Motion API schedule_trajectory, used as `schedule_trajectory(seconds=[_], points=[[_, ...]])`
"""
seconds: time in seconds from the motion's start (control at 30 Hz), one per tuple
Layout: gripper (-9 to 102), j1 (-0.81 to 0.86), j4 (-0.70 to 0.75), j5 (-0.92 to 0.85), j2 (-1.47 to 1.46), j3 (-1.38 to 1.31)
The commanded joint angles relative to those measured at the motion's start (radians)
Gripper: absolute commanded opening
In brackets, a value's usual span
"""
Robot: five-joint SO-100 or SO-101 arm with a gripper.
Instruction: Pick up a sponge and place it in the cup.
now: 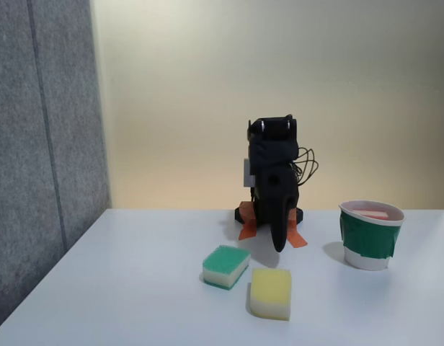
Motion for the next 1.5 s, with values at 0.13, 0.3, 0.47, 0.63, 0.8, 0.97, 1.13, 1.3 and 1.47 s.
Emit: schedule_trajectory(seconds=[0.13,0.3,0.47,0.63,0.8,0.97,1.13,1.3,1.47], points=[[1,-0.011,0.048,-0.008,-0.003,0.046],[4,-0.06,0.051,0.034,-0.003,0.046],[4,-0.069,0.051,0.034,-0.003,0.046],[4,-0.069,0.051,0.034,-0.003,0.046],[4,-0.069,0.051,0.034,-0.003,0.046],[4,-0.069,0.051,0.034,-0.003,0.046],[4,-0.069,0.051,0.034,-0.003,0.046],[4,-0.069,0.051,0.034,-0.003,0.046],[4,-0.069,0.051,0.034,-0.003,0.046]])
